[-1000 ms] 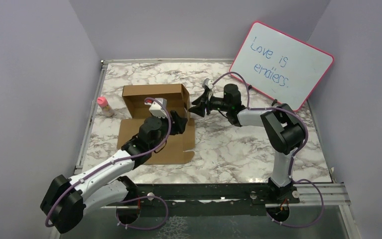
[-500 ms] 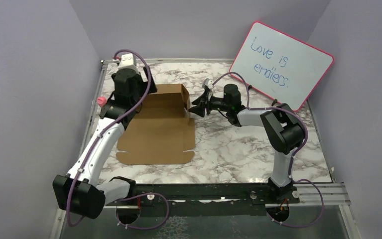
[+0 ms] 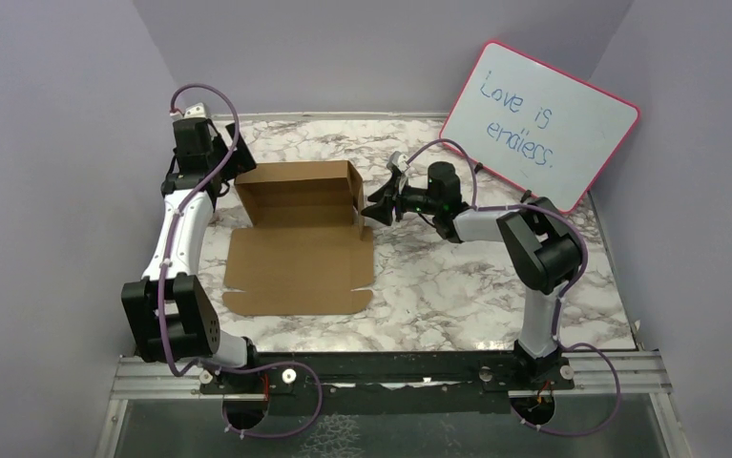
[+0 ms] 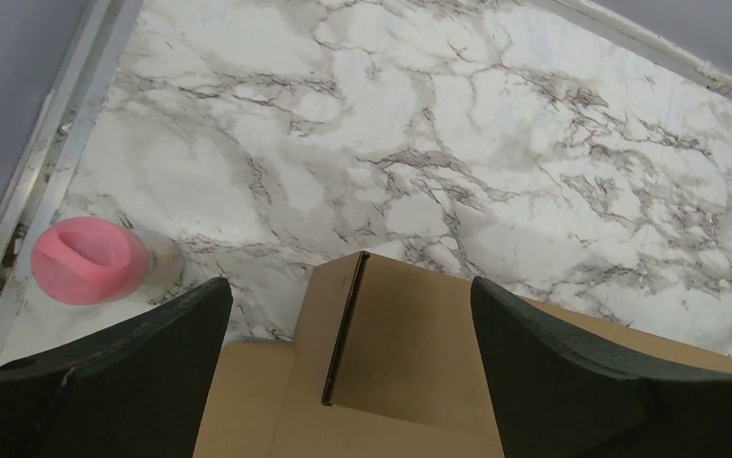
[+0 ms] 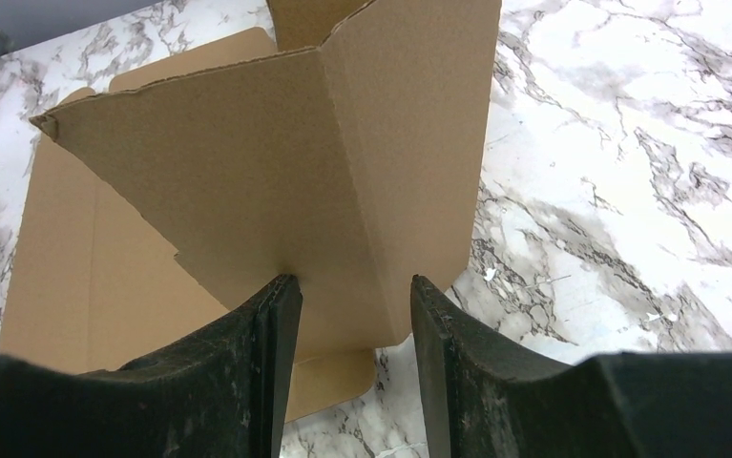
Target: Fold the paper box
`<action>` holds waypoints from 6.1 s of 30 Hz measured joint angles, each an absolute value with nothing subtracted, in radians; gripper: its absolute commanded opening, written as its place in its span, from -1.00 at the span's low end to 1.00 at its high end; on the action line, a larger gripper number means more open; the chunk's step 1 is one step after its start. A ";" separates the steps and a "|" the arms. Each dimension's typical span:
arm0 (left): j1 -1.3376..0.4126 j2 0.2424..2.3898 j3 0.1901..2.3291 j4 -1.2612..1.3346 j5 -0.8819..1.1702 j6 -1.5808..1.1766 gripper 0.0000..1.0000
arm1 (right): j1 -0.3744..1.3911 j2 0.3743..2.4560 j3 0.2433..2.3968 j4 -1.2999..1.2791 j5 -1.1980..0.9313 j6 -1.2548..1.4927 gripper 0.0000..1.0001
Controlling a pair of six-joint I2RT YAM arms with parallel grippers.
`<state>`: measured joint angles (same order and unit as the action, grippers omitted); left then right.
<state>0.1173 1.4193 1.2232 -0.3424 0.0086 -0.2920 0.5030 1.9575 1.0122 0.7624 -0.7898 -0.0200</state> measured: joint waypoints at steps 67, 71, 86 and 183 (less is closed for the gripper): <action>0.010 1.337 0.986 -0.277 0.528 -0.368 0.84 | 0.496 1.779 0.728 0.925 -0.500 -0.054 0.12; 0.007 1.349 1.040 -0.309 0.490 -0.346 0.85 | 0.499 1.779 0.728 0.938 -0.501 -0.054 0.12; -0.042 1.397 1.254 -0.405 0.360 -0.277 0.85 | 0.499 1.779 0.732 0.941 -0.502 -0.070 0.14; -0.310 1.900 1.643 -0.549 0.842 -0.165 0.71 | 0.510 1.943 0.840 1.119 -0.544 -0.053 0.01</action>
<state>-0.3096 1.9003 1.6428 -0.5488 0.8425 -0.1654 0.5102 1.9427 0.8398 1.1194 -0.5438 -0.0532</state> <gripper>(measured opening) 0.853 0.534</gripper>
